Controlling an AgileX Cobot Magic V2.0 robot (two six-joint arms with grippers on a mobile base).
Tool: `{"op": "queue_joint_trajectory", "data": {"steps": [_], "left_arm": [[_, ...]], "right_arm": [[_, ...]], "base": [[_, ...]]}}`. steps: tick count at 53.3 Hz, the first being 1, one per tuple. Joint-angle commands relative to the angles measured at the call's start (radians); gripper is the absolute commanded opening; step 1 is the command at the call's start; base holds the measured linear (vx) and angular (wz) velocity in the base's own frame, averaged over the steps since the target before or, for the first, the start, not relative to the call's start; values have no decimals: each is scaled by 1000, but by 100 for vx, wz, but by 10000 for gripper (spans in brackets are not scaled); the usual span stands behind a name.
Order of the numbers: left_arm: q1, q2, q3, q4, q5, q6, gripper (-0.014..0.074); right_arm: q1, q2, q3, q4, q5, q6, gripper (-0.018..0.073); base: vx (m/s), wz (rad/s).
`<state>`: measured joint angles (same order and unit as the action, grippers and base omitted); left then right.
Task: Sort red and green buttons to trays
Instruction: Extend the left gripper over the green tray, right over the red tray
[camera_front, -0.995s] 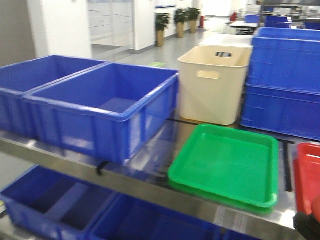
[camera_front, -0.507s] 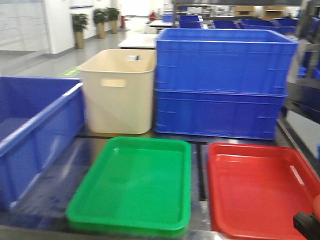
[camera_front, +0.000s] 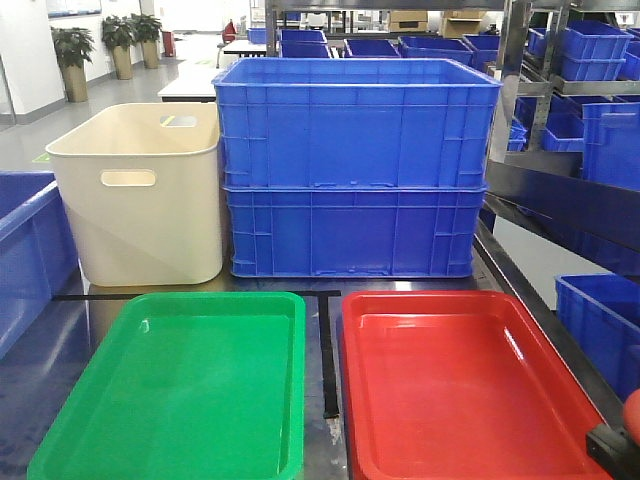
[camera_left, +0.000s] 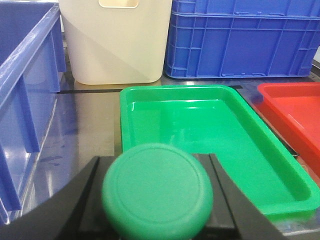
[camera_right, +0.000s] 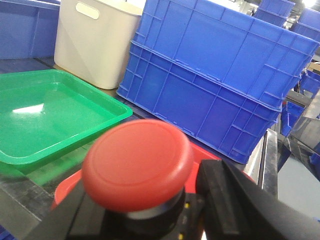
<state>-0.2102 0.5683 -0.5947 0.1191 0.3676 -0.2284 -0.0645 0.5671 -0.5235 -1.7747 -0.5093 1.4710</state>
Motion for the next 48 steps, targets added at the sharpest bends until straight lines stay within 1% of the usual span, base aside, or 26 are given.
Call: {"op": "queue_joint_trajectory", "data": {"steps": [1, 23, 27, 30, 33, 36, 39, 41, 44, 48], "left_arm": [[-6, 5, -27, -1, -91, -1, 0], [-6, 5, -27, -2, -98, -1, 0], [-6, 5, -27, -1, -122, -1, 0], [-6, 6, -27, -2, -140, -1, 0], [-6, 17, -27, -8, -166, -3, 0], [-6, 39, -27, -37, -206, -3, 0], [-6, 74, -27, -63, -241, -2, 0], [-6, 109, -27, -75, -270, -2, 0], [-6, 172, -28, -72, -312, 1, 0], [-6, 269, -29, -72, -404, 9, 0]], "right_arm": [[-5, 6, -37, 1, 23, -2, -11], [-5, 6, -37, 2, 8, 2, -11], [-5, 6, -37, 5, -16, 19, -11], [-5, 9, -37, 19, -19, 58, -11], [-5, 18, -37, 41, -13, 124, -11], [-5, 33, -37, 64, 8, 199, -11], [-5, 60, -37, 86, 47, 251, -11], [-5, 80, -37, 97, 77, 258, -11], [-5, 121, -38, 104, 117, 242, -11], [-5, 198, -50, 123, 134, 188, -11]], "base": [[0, 0], [0, 0], [0, 0], [0, 0], [0, 0], [0, 0], [0, 0], [0, 0], [0, 0], [0, 0]]}}
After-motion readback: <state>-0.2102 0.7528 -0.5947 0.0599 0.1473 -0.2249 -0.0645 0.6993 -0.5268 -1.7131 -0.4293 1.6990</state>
